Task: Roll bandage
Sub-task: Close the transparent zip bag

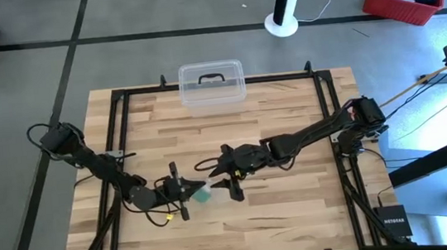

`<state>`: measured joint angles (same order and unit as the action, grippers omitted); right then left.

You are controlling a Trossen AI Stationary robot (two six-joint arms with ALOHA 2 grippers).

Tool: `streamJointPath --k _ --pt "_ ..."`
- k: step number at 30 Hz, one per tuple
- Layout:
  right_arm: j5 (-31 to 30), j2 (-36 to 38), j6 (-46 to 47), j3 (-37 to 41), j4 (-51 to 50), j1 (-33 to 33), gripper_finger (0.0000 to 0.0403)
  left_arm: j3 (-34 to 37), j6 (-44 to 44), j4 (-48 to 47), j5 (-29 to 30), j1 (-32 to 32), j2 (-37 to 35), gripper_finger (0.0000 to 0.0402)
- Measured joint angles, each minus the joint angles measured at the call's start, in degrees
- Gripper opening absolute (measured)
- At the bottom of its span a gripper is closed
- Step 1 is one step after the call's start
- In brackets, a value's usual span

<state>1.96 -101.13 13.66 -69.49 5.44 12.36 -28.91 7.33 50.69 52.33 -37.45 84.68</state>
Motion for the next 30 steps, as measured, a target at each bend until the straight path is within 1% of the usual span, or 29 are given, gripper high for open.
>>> streamJointPath --k 6,14,18,25,27,30 --pt "-1.2 -0.05 -0.72 0.02 1.8 -0.02 0.013 0.0 1.43 -0.88 -0.01 -0.1 0.0 0.0" --pt "-1.42 -2.63 -1.52 0.0 1.63 0.04 0.0046 0.0 1.33 -0.91 -0.1 -0.39 0.0 0.0" --pt "-1.34 -2.92 -1.95 0.0 1.98 0.04 0.001 0.0 1.71 -0.89 -1.73 -0.39 0.02 0.0" --pt "-1.31 -2.92 -3.47 0.0 1.8 0.04 0.0011 0.0 2.61 -1.19 -2.44 -0.38 0.0 0.0005" --pt "-1.31 -2.92 -3.61 0.0 1.53 0.04 0.0006 0.0 2.73 -1.31 -2.48 -0.58 -0.42 0.0019" --pt "-1.31 -2.92 -3.64 0.0 1.52 0.04 0.0005 0.0 4.29 -1.51 -2.6 -1.1 -2.82 0.0051"
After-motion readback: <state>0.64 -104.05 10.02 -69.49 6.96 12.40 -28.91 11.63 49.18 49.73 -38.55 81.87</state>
